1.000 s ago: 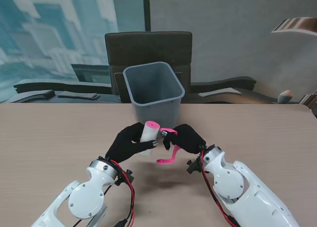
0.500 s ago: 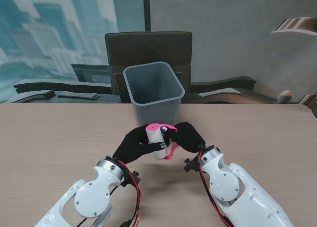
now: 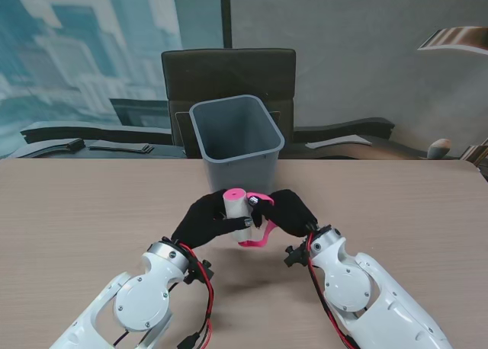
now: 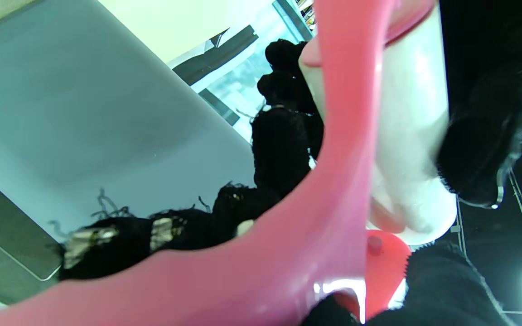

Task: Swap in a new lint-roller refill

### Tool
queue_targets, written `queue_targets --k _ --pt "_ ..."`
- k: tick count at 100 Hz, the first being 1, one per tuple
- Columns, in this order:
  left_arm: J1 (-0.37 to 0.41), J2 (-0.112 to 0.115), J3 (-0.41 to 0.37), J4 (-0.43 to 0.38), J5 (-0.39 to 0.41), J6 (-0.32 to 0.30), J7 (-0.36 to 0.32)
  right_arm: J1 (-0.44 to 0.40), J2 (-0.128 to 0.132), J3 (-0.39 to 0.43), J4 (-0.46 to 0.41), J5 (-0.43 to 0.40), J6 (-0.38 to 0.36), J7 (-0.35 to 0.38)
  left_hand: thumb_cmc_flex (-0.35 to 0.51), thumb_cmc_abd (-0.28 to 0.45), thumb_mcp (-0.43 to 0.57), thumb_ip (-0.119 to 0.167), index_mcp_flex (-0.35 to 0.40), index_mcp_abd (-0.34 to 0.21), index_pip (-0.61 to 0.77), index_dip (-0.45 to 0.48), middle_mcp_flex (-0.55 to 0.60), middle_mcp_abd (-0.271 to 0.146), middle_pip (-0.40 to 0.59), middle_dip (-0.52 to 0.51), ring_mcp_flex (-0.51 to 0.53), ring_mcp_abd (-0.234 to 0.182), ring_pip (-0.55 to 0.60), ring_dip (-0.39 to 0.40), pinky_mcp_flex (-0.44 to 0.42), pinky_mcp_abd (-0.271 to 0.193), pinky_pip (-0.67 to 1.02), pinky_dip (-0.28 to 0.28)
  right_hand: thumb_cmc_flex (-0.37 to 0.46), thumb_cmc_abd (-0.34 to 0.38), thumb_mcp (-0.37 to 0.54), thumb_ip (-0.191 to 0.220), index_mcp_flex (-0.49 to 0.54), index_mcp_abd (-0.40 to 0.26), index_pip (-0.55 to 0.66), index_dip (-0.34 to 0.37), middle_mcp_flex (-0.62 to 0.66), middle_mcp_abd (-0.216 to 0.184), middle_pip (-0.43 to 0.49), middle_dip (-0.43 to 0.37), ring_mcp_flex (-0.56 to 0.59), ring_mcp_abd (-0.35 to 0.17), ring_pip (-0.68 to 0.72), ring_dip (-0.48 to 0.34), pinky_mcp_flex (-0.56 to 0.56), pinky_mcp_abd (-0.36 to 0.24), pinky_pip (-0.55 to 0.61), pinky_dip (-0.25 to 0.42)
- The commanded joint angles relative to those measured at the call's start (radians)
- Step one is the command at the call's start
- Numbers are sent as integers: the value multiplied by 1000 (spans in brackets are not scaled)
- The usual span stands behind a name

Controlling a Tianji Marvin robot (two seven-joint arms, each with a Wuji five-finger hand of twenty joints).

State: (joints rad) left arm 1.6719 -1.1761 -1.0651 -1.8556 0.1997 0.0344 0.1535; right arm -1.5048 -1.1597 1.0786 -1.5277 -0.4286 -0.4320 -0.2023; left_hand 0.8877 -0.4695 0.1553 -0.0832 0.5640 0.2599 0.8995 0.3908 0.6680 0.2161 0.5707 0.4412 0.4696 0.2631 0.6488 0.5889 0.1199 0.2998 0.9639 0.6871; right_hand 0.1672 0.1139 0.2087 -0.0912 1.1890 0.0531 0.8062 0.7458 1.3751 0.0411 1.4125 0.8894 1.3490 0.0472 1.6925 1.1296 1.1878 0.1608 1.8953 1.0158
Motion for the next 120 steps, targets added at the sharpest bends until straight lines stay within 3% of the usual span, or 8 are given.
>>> queue_targets --k 1,120 --pt "0 -4 7 -2 -11 3 -21 -9 -2 0 -10 -1 0 10 144 137 92 59 61 -142 215 28 -25 -13 14 27 -17 -20 22 16 -8 -29 36 -8 27 35 -13 27 59 109 4 -6 77 142 76 8 -31 -209 124 23 51 -148 199 10" --pt "-22 13 21 27 -43 19 -110 -26 -6 21 -21 -16 -24 -20 140 130 97 63 76 -137 214 29 -8 -6 4 24 -7 -12 16 14 -6 -22 36 -11 82 25 -9 45 51 118 3 -5 77 142 80 7 -31 -213 123 26 51 -148 199 9"
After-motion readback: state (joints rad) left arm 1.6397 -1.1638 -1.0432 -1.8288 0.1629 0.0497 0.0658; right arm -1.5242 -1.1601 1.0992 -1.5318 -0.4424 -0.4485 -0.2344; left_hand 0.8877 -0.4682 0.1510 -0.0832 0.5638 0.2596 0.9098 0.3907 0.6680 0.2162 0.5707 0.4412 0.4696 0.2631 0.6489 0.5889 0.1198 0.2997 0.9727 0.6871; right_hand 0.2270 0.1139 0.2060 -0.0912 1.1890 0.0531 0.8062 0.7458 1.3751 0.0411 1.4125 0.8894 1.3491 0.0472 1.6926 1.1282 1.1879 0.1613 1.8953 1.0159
